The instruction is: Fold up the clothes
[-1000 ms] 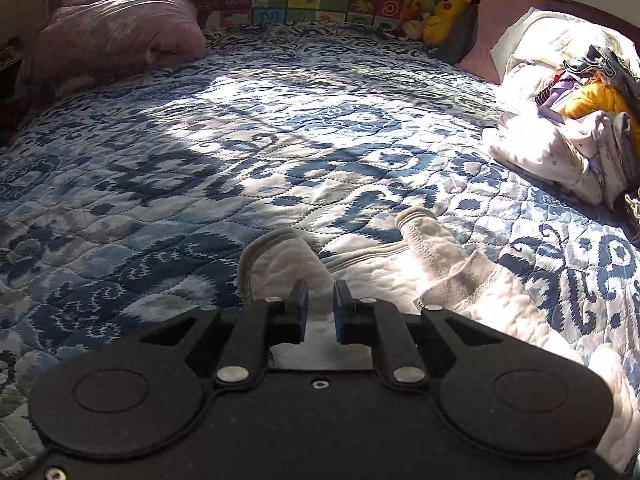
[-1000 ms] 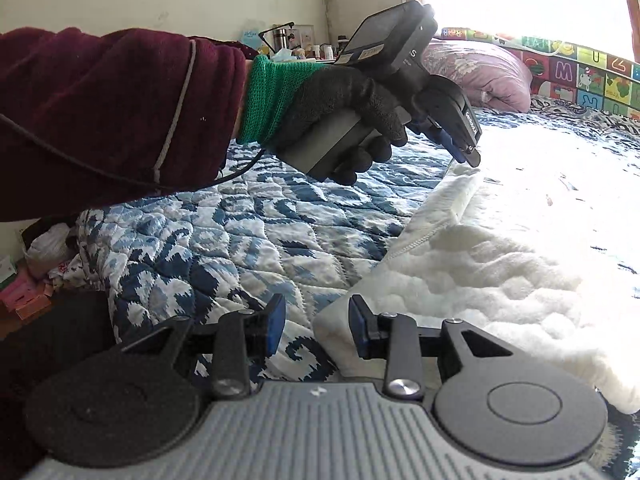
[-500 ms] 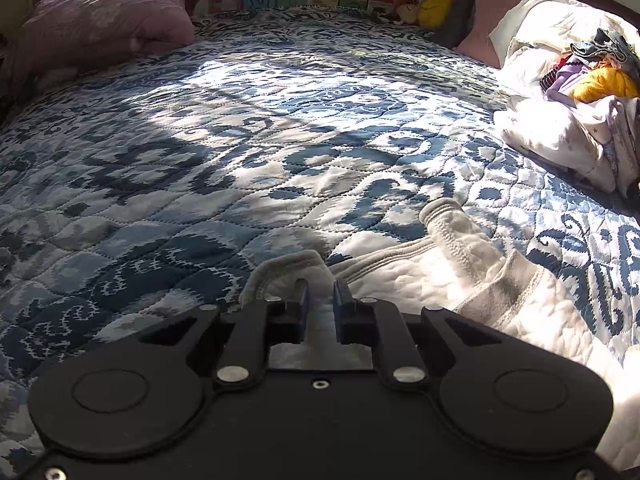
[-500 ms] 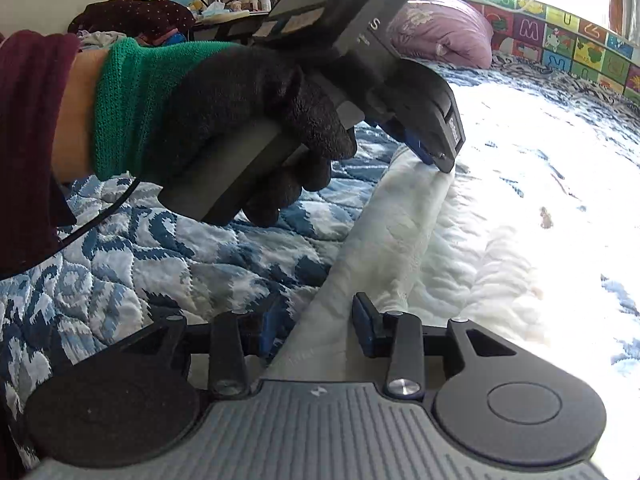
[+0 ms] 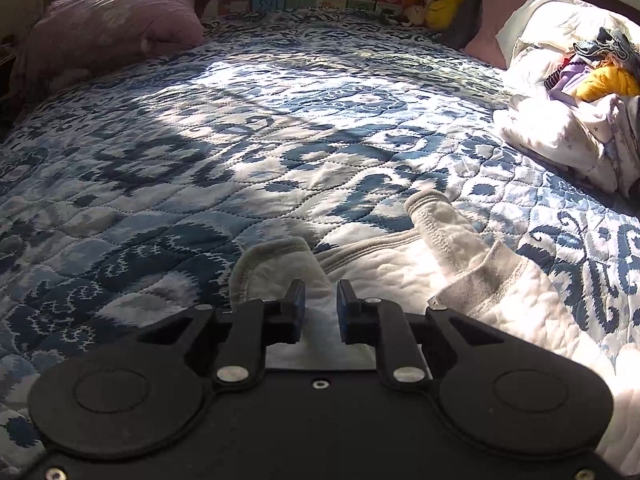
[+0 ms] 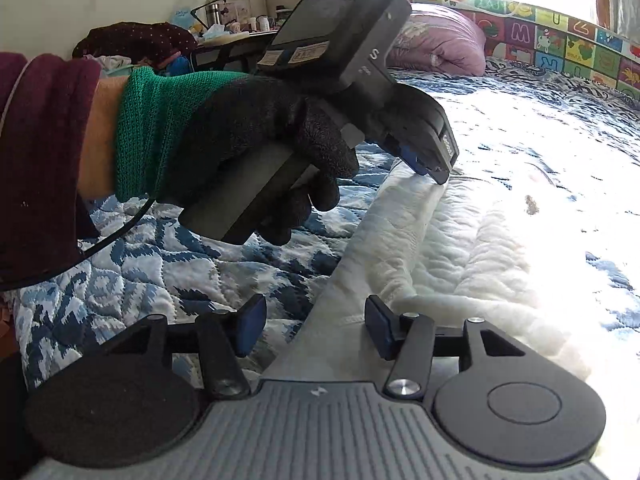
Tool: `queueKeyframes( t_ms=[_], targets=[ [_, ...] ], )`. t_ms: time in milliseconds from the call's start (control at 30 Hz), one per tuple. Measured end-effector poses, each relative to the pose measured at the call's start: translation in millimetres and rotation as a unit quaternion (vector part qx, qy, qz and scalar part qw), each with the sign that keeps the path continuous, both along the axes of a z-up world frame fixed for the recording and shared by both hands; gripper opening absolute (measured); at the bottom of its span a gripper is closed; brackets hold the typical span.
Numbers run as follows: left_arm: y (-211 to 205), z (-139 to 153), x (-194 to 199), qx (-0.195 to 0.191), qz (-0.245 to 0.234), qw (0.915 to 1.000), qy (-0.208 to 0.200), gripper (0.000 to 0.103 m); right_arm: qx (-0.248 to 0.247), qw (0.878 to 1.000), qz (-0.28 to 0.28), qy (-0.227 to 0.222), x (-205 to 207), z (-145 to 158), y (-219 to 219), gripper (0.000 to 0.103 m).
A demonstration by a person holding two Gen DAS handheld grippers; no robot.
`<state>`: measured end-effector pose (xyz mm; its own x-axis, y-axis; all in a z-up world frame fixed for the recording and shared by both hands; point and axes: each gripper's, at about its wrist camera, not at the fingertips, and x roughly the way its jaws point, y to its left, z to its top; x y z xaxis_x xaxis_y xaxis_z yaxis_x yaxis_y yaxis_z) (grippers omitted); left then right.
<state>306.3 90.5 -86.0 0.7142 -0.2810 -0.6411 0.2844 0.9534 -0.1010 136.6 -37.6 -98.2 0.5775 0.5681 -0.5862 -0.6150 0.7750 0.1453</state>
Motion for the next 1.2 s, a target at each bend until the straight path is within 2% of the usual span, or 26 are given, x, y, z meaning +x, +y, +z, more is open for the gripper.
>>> queueKeyframes(
  t_ms=[67, 233, 300, 367, 467, 567, 700, 733, 767, 867, 967, 1067, 1167, 1200],
  targets=[
    [7.5, 12.5, -23.4, -0.019, 0.01, 0.9996, -0.02, 0.043, 0.016, 1.0, -0.01, -0.009, -20.0, 9.2, -25.2, 0.054],
    [18.7, 25.9, -85.2, -0.029, 0.025, 0.9984, -0.041, 0.043, 0.087, 0.994, -0.062, 0.013, -45.5, 27.3, -98.0, 0.054],
    [20.0, 29.4, -116.8, -0.024, 0.021, 0.998, -0.054, 0.044, 0.113, 0.988, -0.099, 0.024, -47.9, 29.9, -131.9, 0.058],
    [19.5, 30.6, -150.6, -0.018, 0.015, 0.9977, -0.064, 0.045, 0.152, 0.975, -0.152, 0.054, -49.4, 21.6, -167.4, 0.064],
    [11.5, 28.3, -194.7, -0.019, 0.001, 0.9973, -0.071, 0.048, 0.213, 0.945, -0.227, 0.103, -50.8, 3.7, -215.3, 0.065],
    [-4.3, 23.2, -232.4, -0.008, -0.022, 0.997, -0.074, 0.049, 0.303, 0.894, -0.284, 0.167, -50.5, -28.2, -254.5, 0.067],
    [-34.9, 6.3, -261.0, 0.043, -0.057, 0.9945, -0.076, 0.049, 0.408, 0.82, -0.321, 0.241, -48.2, -65.8, -275.2, 0.069],
    [-40.8, 1.7, -263.3, 0.055, -0.061, 0.9937, -0.077, 0.049, 0.427, 0.805, -0.325, 0.253, -49.9, -72.9, -275.7, 0.069],
    [-47.4, -2.8, -264.7, 0.069, -0.062, 0.9926, -0.078, 0.049, 0.439, 0.795, -0.329, 0.259, -48.9, -77.7, -275.3, 0.069],
    [-61.2, -12.3, -265.2, 0.111, -0.077, 0.9869, -0.088, 0.049, 0.451, 0.785, -0.334, 0.262, -43.0, -81.1, -269.3, 0.069],
    [-68.2, -19.6, -265.1, 0.128, -0.092, 0.9831, -0.094, 0.049, 0.455, 0.782, -0.332, 0.268, -32.9, -85.1, -261.5, 0.068],
    [-74.9, -27.7, -263.9, 0.143, -0.097, 0.9807, -0.092, 0.049, 0.45, 0.778, -0.339, 0.277, -22.7, -88.0, -252.5, 0.061],
    [-81.7, -33.2, -265.0, 0.146, -0.101, 0.9794, -0.096, 0.049, 0.453, 0.779, -0.339, 0.273, -16.3, -85.6, -243.3, 0.047],
    [-82.5, -34.1, -265.1, 0.143, -0.1, 0.9797, -0.098, 0.05, 0.449, 0.783, -0.339, 0.264, -15.3, -81.9, -240.7, 0.036]
  ],
)
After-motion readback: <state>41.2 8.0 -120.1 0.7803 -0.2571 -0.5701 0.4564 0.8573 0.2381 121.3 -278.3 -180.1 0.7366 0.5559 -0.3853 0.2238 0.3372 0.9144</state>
